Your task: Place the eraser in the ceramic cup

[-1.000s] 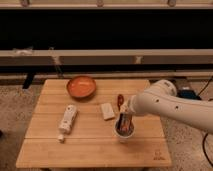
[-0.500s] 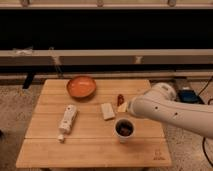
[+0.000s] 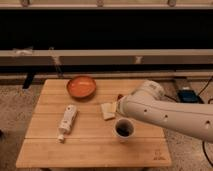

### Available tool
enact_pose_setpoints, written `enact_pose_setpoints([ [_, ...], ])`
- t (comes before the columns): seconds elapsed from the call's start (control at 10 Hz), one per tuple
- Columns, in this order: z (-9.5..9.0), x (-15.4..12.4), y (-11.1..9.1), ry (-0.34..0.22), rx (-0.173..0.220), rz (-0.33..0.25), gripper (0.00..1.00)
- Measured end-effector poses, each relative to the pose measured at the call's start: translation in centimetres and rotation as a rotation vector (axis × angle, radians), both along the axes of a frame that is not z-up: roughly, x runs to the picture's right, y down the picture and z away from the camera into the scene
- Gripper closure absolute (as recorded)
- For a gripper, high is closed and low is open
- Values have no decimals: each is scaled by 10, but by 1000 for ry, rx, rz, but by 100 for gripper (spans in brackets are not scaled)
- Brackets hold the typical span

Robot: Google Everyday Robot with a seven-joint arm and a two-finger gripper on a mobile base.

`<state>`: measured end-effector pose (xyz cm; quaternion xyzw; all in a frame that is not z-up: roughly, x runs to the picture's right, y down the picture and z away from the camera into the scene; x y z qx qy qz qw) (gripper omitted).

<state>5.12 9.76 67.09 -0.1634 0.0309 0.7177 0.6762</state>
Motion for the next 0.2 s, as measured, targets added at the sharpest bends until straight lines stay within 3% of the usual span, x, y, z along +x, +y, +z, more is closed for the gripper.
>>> enact_pose_setpoints([
  [0.2,4,-50,-15,-48,-43,-120,31],
])
